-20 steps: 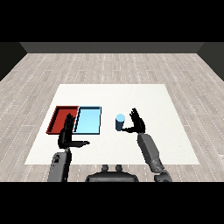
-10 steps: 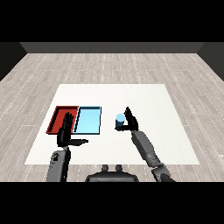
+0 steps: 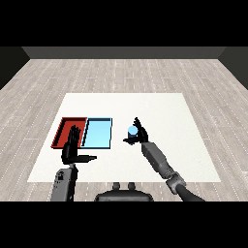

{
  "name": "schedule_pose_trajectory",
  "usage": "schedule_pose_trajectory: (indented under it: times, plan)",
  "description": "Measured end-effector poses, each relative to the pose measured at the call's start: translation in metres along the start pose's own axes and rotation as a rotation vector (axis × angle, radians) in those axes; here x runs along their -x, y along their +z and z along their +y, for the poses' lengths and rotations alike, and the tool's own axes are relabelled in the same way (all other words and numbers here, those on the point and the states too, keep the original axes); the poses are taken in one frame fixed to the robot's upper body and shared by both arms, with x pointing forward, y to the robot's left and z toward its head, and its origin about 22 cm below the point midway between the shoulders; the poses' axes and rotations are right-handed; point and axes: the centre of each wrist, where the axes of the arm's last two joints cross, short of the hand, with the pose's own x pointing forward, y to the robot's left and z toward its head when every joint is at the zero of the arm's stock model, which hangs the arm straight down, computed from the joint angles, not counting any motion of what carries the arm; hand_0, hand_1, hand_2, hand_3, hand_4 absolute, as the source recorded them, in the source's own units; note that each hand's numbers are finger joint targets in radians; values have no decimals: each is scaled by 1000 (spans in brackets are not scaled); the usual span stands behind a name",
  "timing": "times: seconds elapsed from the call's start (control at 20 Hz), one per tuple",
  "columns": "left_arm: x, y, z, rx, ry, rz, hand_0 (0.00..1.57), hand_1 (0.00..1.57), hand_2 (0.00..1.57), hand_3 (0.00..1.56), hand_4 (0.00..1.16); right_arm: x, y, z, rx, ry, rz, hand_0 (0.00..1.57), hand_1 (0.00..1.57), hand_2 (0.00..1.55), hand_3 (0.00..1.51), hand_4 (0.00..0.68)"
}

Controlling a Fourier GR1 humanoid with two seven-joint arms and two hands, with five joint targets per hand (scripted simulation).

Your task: Pick the blue can and put it in the blue box

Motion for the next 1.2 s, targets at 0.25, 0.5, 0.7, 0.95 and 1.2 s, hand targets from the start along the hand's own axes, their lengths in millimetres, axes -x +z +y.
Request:
schedule_pose_trajectory:
  times: [0.25, 0.5, 0.7, 0.95, 1.2]
  plan:
    - [1, -1, 3, 0, 10, -2, 0, 0, 0, 0, 0, 2, -2, 5, -9, 8, 10, 0, 0, 0, 0, 0]
    - [4, -4, 5, -11, 14, -9, 0, 0, 0, 0, 0, 4, -7, 11, -14, 17, 25, 0, 0, 0, 0, 0]
    - [2, 2, 3, -9, 18, -9, 0, 0, 0, 0, 0, 4, -11, 13, -21, 27, 44, 0, 0, 0, 0, 0]
    - [-3, -3, 10, -18, 16, -12, 0, 0, 0, 0, 0, 6, -11, 18, 32, 37, 71, 1392, 1392, 1408, 1338, 431]
    - [-2, -3, 10, -30, 17, -10, 0, 0, 0, 0, 0, 6, -15, 21, 107, 237, 134, 1501, 1501, 1541, 1501, 533]
